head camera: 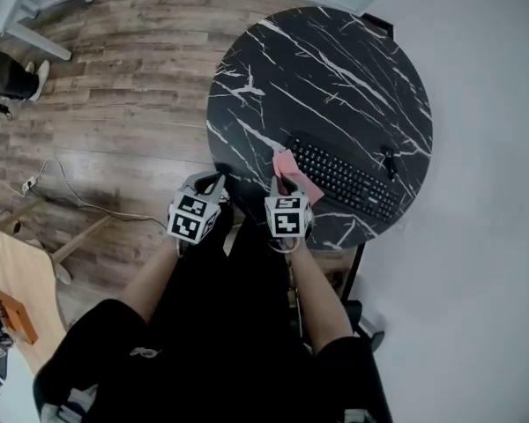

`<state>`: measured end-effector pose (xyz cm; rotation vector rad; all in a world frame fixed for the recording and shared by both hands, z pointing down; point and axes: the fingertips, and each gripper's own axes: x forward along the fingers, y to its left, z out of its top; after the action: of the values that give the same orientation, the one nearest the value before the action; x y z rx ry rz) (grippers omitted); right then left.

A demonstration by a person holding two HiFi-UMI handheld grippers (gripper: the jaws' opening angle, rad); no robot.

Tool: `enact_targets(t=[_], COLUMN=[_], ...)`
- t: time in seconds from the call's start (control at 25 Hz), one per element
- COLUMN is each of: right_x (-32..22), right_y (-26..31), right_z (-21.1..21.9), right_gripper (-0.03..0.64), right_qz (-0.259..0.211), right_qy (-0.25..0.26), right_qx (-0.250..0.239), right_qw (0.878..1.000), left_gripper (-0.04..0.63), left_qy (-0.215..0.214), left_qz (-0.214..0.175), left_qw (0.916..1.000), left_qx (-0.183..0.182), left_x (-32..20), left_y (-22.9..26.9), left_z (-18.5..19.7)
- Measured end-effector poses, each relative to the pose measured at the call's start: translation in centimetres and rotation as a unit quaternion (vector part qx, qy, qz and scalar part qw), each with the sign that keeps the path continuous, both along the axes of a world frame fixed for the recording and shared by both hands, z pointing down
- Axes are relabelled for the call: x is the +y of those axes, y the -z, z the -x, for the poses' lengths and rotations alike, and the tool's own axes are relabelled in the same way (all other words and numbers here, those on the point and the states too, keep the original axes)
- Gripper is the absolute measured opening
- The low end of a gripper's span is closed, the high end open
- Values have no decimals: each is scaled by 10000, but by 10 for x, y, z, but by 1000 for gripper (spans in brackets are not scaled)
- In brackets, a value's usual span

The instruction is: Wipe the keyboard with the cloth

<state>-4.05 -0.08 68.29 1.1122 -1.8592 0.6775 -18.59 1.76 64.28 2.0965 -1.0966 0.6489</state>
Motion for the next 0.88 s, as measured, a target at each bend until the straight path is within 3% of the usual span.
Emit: enact_targets(t=[0.2, 0.48, 0.64, 0.88], right_x=[-6, -8, -3, 14], right_y=[8, 66, 105, 170], right_z=[16, 3, -10, -41], right_gripper=[17, 12, 12, 12], right_qz=[-191, -993, -1423, -2188], right_qy=[-34, -431, -680, -1030], right_qx=[-123, -614, -914, -1402], right_qw=[9997, 9922, 9832, 9601], left_gripper=[-2, -2, -2, -2], left_qy=[-114, -545, -799, -830], left_qz=[-58, -622, -1055, -1661], left_qw=[9999, 9961, 9906, 9818], left_qx=[83, 293, 356, 409], left_x=[-4, -18, -17, -3], left_y=[9, 59, 94, 147], left_z=[-1, -33, -61, -101])
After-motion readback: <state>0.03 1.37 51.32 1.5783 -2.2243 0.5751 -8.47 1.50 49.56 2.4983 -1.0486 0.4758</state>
